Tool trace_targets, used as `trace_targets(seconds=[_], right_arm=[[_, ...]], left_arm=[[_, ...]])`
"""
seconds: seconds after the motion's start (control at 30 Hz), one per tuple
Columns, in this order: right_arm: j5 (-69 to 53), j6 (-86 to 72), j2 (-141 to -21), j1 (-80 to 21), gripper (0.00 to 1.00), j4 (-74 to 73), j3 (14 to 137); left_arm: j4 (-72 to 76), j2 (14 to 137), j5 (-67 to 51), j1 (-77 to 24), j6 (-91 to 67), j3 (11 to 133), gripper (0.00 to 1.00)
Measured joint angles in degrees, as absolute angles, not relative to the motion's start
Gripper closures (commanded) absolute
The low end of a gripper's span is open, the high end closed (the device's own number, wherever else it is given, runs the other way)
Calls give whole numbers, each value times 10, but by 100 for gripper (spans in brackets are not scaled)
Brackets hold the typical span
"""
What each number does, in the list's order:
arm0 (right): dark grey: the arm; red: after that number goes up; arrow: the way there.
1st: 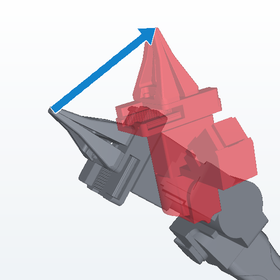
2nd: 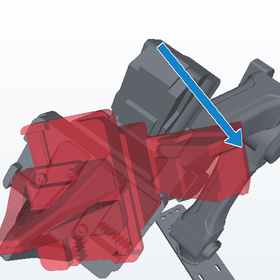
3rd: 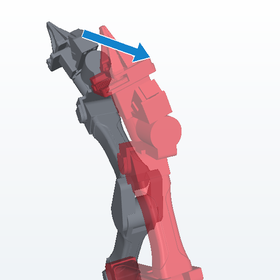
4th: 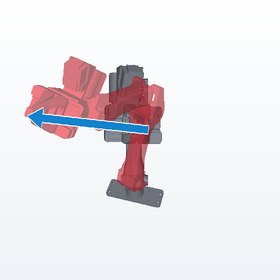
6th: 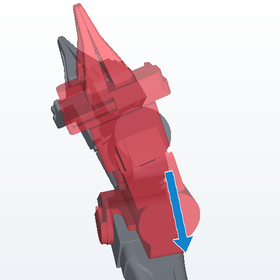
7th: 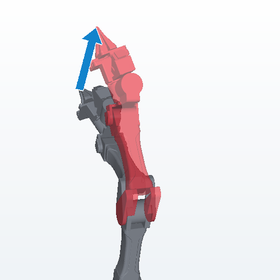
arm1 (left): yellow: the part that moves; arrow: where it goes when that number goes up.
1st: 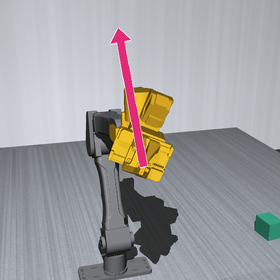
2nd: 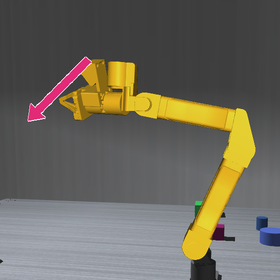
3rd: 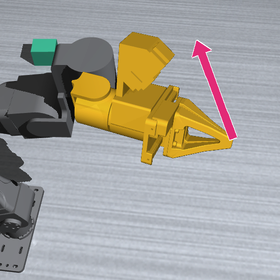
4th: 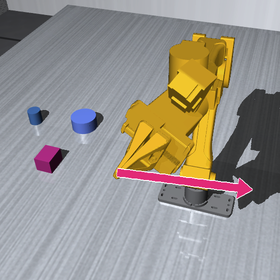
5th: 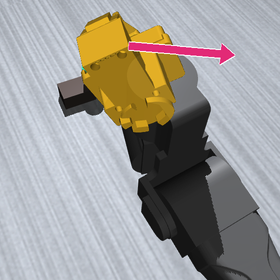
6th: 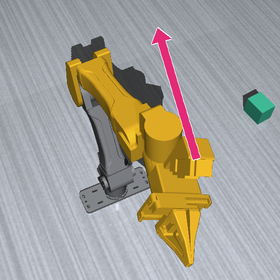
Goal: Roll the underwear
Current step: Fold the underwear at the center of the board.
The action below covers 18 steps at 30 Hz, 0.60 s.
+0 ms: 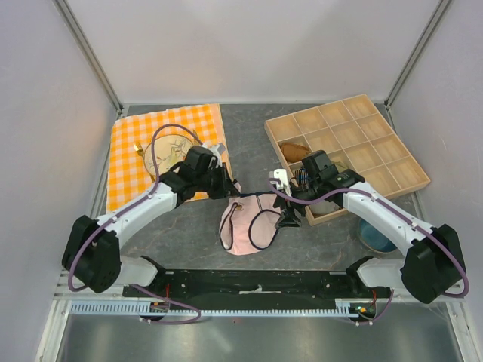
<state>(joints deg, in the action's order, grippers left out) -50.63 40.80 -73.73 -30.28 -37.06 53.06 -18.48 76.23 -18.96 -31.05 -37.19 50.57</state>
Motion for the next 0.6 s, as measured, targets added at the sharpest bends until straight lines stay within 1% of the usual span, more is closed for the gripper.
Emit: trace_targets(seconds=[0.33,0.6], right_arm=[[-505,413,-723,-303,23,-374,532],[-504,421,-719,-303,23,-377,532]], left_arm=[[-131,882,-196,-378,-417,573,98],[-111,959,-196,-398,-440,618,98]])
